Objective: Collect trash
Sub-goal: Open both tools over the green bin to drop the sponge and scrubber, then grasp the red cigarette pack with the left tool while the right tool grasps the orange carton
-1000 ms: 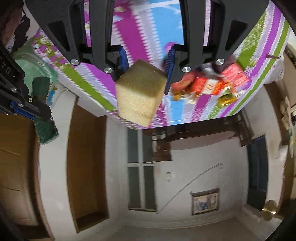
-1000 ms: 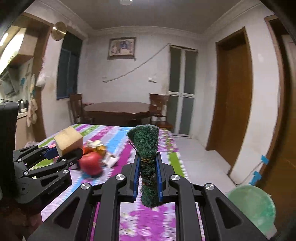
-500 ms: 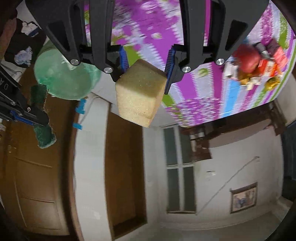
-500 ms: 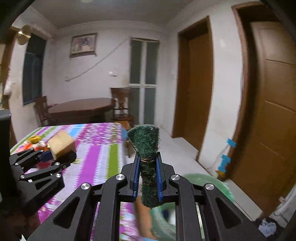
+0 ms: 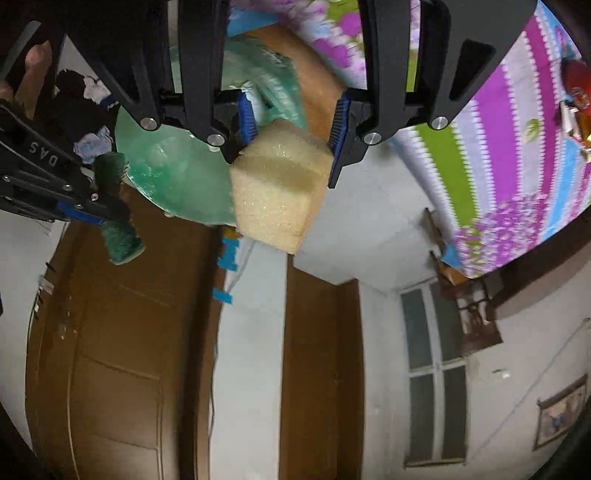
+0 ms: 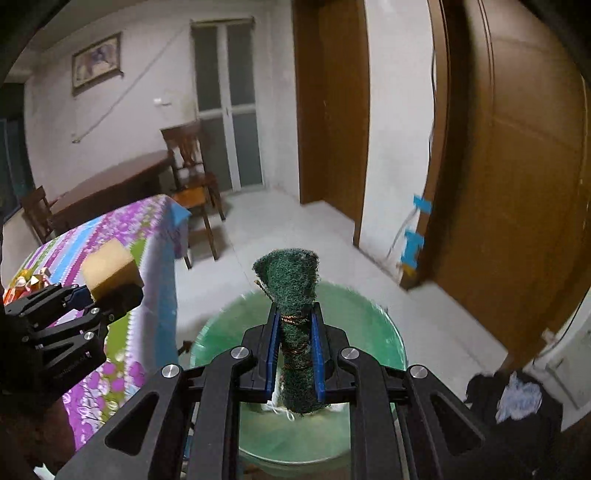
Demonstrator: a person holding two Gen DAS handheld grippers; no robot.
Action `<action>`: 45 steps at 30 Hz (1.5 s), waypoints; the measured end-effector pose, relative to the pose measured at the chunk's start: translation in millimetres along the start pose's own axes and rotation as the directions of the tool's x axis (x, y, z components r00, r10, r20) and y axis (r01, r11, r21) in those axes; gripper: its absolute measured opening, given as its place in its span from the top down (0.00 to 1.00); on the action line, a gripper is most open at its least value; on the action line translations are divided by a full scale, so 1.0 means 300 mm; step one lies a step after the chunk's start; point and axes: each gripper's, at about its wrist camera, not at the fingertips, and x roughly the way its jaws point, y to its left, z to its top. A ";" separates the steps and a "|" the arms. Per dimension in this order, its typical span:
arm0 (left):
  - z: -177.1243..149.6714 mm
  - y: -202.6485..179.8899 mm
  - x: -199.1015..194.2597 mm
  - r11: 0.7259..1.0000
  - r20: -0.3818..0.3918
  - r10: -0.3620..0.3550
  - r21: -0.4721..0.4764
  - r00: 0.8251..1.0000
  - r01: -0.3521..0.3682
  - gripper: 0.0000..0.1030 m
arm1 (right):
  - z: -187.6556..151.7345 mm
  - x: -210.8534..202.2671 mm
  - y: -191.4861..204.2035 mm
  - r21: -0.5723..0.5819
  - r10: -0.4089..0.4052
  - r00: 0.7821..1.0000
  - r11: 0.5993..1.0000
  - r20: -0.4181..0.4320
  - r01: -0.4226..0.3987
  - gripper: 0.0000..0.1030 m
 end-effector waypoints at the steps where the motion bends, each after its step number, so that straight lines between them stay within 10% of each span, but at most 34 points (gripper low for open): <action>1: -0.001 -0.018 0.025 1.000 -0.011 -0.007 0.009 1.000 0.007 0.69 | -0.012 0.019 -0.002 0.012 0.002 1.000 1.000 -0.015 -0.002 0.84; 20: -0.021 -0.139 0.216 0.995 -0.187 -0.083 0.038 0.979 0.091 0.69 | -0.080 0.203 -0.076 0.057 0.002 0.991 0.998 -0.135 0.006 0.84; 22: -0.016 -0.144 0.217 0.995 -0.188 -0.083 0.039 0.979 0.092 0.56 | -0.079 0.190 -0.094 0.063 0.006 0.991 0.998 -0.130 0.002 0.82; 25: -0.011 -0.144 0.215 0.997 -0.173 -0.066 0.038 0.983 0.074 0.36 | -0.080 0.182 -0.099 0.073 0.006 0.992 0.997 -0.123 0.003 0.66; 35: -0.014 -0.130 0.192 0.998 -0.170 -0.048 0.040 0.984 0.055 0.35 | -0.087 0.128 -0.106 0.083 -0.010 0.995 0.996 -0.095 0.018 0.58; 45: -0.034 -0.088 0.057 0.996 -0.126 -0.046 0.069 0.991 0.055 0.26 | -0.101 -0.048 0.001 0.047 0.022 0.999 0.999 0.030 -0.024 0.27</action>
